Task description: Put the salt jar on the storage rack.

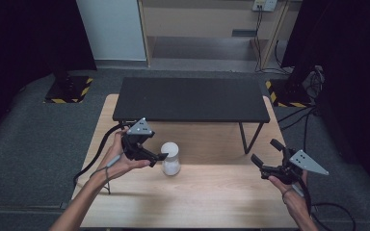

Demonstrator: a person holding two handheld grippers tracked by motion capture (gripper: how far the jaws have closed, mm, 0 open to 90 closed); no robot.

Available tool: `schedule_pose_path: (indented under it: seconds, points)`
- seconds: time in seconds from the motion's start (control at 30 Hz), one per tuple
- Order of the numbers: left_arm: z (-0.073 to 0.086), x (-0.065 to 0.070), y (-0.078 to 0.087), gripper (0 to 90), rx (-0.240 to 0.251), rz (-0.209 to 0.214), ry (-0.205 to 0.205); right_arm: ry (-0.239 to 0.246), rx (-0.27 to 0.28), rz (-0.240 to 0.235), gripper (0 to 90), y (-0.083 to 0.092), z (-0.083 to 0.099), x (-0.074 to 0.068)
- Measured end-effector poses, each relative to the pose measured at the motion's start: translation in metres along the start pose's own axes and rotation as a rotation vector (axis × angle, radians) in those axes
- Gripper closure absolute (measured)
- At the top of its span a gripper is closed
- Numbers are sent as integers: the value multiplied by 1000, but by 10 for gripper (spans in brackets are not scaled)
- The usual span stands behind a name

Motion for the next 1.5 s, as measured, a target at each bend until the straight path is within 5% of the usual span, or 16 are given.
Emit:
schedule_pose_path:
  seconds: [0.6, 0.87, 1.13, 1.5]
  points:
    - [15, -6, -49, 85, -28, 9, 24, -4, -4, -1, 8, 0, 0, 1]
    - [22, -5, -65, 192, -30, 26, 5, -5, -3, -1, 9, 0, 0, 1]
    - [23, -7, -66, 317, -8, 26, 20, -6, -3, -3, 9, 0, 0, 2]
    - [21, -4, -62, 324, -22, 3, 8, -9, -5, -4, 10, 0, 1, 2]
Point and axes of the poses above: each handheld gripper's, and its own axes: y roughly backward along the jaws, z roughly out of its underside, x roughly to its right, the point moved 5 cm from there along -y, roughly forward along the jaws, and after that the axes turned 4 degrees about y, right-handed, at the moved point
